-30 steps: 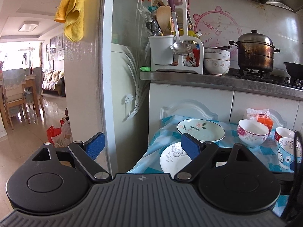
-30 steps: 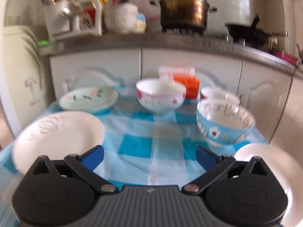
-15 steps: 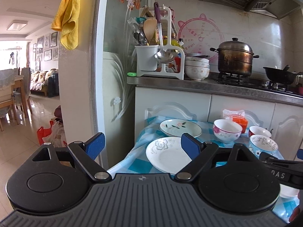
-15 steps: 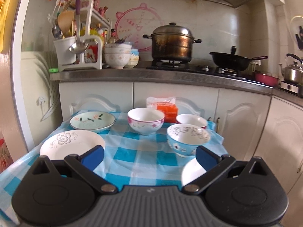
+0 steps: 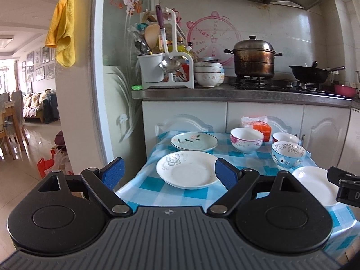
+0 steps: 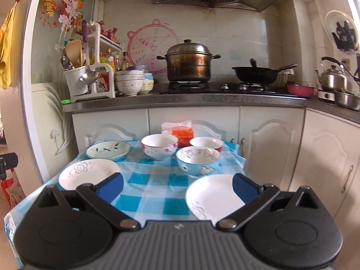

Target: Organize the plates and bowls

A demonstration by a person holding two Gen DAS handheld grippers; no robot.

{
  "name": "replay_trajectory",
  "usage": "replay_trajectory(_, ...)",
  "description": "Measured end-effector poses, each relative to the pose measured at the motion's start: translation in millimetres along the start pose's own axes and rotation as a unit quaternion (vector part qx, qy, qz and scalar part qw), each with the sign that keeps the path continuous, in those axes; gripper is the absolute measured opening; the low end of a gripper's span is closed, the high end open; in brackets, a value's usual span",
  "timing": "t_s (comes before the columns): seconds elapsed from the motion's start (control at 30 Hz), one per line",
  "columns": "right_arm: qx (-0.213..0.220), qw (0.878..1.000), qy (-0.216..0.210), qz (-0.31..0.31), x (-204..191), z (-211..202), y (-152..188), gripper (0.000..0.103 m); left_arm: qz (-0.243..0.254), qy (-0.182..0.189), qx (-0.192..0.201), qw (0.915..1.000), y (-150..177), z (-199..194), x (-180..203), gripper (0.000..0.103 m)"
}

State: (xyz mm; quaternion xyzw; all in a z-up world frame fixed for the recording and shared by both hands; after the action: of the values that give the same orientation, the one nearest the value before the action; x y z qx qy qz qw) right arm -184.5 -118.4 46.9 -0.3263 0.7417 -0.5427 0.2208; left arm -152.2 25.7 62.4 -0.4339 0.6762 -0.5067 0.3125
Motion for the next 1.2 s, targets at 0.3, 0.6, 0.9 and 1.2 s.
replay_trajectory(0.3, -0.004, 1.0, 0.013, 0.023, 43, -18, 15, 0.102, 0.028, 0.034, -0.007, 0.999, 11, -13, 37, 0.103)
replay_trajectory(0.6, 0.001, 0.999, 0.015, 0.038, 62, -23, 25, 0.102, 0.036, 0.058, -0.032, 0.9971, 23, -5, 57, 0.103)
replay_trajectory(0.9, -0.034, 0.997, 0.003, 0.064, 63, 1, 58, 0.102, 0.005, 0.085, -0.07, 0.9939, 50, 25, 56, 0.103)
replay_trajectory(1.2, -0.072, 0.996, -0.027, 0.055, 47, 26, 82, 0.102, -0.045, 0.06, -0.072, 0.9946, 64, 58, 20, 0.103)
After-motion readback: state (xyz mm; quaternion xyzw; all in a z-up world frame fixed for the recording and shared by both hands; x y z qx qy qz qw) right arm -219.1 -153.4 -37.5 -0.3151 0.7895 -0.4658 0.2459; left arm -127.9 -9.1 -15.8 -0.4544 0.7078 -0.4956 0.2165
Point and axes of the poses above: each gripper's, at about its wrist camera, not at the fingertips, and z roughly the way its jaws point, x to its right, y to its underside, the point moved 8 cm from there along z, roughly the way its jaws point, and after that the axes turned 14 degrees about y, right-handed, at the moved point
